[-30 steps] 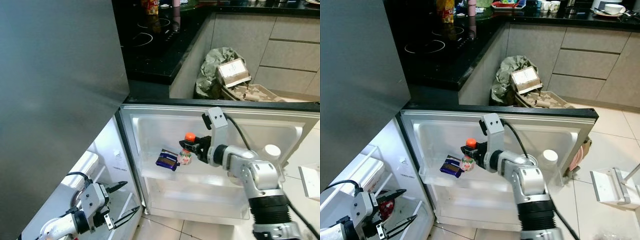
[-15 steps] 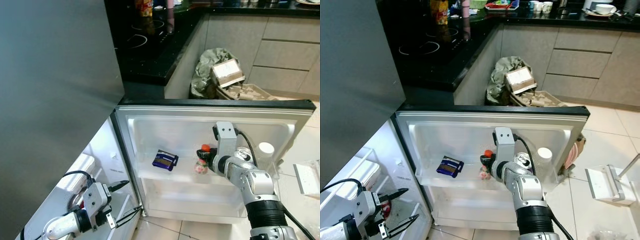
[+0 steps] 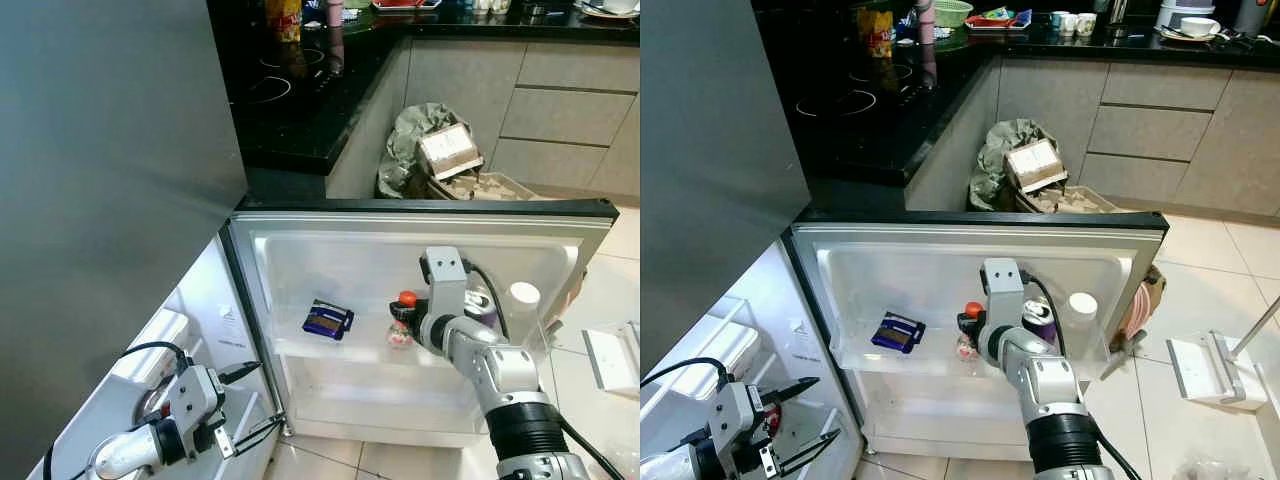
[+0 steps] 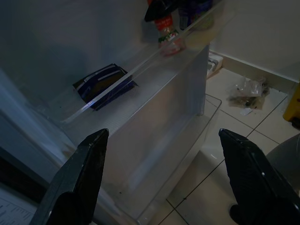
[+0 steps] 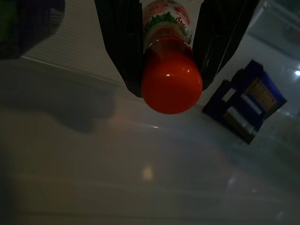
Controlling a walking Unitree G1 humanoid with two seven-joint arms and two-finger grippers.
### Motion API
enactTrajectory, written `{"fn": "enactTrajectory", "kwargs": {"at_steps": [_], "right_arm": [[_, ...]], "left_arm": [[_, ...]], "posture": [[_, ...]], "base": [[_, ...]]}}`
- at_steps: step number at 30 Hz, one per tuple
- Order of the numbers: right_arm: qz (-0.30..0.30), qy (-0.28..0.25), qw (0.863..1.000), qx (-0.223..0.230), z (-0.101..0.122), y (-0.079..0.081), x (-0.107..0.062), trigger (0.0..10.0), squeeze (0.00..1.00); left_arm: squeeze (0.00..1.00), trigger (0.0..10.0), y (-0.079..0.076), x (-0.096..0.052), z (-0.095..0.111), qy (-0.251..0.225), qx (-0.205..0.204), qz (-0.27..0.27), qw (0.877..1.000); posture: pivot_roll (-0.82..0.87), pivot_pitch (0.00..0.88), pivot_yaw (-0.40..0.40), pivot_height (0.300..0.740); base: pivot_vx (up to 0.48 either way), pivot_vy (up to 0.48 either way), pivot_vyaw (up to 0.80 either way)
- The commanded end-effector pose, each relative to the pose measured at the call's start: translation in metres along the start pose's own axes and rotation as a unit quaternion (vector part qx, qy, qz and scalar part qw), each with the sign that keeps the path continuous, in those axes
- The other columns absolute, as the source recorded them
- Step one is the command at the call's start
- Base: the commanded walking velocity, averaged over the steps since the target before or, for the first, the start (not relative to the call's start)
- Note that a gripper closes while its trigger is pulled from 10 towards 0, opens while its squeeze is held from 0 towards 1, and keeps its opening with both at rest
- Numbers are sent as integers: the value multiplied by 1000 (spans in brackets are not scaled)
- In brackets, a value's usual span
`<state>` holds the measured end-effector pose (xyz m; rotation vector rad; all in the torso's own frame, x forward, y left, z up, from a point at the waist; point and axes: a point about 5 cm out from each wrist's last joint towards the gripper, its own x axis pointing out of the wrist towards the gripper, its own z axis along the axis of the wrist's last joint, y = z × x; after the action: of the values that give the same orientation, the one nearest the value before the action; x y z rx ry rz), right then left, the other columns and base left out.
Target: Restocking fridge
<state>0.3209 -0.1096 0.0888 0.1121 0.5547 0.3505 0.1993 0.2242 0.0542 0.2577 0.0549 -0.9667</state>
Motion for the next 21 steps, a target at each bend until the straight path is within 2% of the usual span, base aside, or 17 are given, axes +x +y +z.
{"fn": "enactTrajectory", "kwargs": {"at_steps": [1, 5, 10, 11, 12, 14, 15, 16, 19, 20, 21], "right_arm": [[3, 37, 999, 5, -18, 0, 2, 10000, 0], [-11, 38, 999, -26, -22, -3, 4, 10000, 0], [-46, 34, 992, -111, -21, -11, 4, 10000, 0], [-48, 34, 991, -118, -21, -12, 4, 10000, 0], [-49, 33, 991, -119, -21, -12, 4, 10000, 86], [-48, 33, 991, -119, -21, -12, 4, 10000, 86], [-50, 31, 990, -125, -20, -12, 4, 10000, 714], [-51, 27, 990, -128, -18, -12, 4, 10000, 953], [-52, 11, 990, -130, -14, -10, 6, 10000, 906], [-49, 3, 990, -130, -11, -9, 6, 10000, 733], [-47, -2, 990, -130, -9, -8, 6, 10000, 733]], "left_arm": [[0, 10000, 3, -4, 0, 14, 12, -8, 1000], [0, 10000, 3, -4, 1, 14, 14, -9, 1000], [0, 10000, 4, -2, 2, 14, 16, -10, 1000], [0, 10000, 4, -2, 2, 14, 17, -10, 1000], [0, 10000, 4, -2, 3, 13, 17, -10, 1000], [0, 10000, 4, -2, 3, 13, 17, -10, 1000], [0, 10000, 4, -1, 4, 12, 18, -10, 1000], [0, 10000, 4, 0, 5, 11, 19, -11, 1000], [0, 10000, 5, 1, 6, 10, 20, -11, 1000], [0, 10000, 5, 1, 6, 10, 20, -12, 1000], [0, 10000, 5, 1, 6, 10, 21, -12, 1000]], "posture": [[-32, 0, 0, 740], [-32, 0, 0, 740], [-33, 0, 2, 740], [-33, 0, 2, 740], [-33, 0, 2, 740], [-33, 0, 2, 740], [-32, 0, 1, 740], [-32, 0, 0, 740], [-31, 0, 0, 740], [-32, 0, 1, 740], [-32, 0, 1, 740]], "base": [[0, 0, 0], [0, 0, 0], [0, 0, 0], [0, 0, 0], [0, 0, 0], [0, 0, 0], [0, 0, 0], [0, 0, 0], [0, 0, 0], [0, 0, 0], [0, 0, 0]]}}
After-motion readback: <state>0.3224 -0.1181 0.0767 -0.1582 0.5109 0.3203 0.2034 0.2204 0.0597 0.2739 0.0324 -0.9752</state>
